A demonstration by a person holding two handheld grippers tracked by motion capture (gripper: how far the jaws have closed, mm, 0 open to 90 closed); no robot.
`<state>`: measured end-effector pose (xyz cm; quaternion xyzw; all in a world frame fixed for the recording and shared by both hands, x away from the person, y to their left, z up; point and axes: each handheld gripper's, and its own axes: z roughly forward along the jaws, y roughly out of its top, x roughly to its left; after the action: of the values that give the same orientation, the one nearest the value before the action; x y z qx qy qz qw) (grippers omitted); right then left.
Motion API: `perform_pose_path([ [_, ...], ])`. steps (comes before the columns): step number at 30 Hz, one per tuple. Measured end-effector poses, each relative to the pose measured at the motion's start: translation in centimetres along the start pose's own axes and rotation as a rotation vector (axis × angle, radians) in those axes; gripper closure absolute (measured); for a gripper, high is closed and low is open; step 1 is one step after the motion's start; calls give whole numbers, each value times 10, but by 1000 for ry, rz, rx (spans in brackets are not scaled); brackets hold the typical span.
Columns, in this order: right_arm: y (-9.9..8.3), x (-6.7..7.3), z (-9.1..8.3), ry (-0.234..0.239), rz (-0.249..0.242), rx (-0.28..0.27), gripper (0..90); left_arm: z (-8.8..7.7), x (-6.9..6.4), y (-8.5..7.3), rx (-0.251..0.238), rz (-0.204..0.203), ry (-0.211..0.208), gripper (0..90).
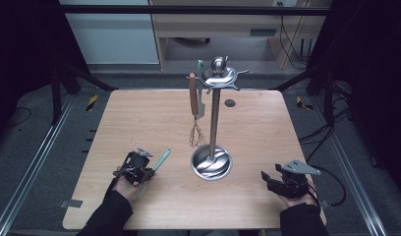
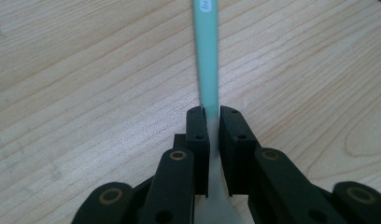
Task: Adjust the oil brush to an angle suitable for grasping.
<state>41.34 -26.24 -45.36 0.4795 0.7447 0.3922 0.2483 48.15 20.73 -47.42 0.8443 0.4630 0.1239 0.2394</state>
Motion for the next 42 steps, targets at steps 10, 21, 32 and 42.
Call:
perform_pose_path([
  [10,0,0,0,3,0,-1,381,-4,-1,-9,33,67,5,802],
  [21,0,0,0,3,1,3,379,-6,-4,-10,67,35,33,809],
  [32,-1,-1,0,-1,-5,4,378,-7,2,-10,59,34,-6,822],
  [42,-1,-1,0,1,3,6,378,-23,2,-11,-27,37,-7,824],
])
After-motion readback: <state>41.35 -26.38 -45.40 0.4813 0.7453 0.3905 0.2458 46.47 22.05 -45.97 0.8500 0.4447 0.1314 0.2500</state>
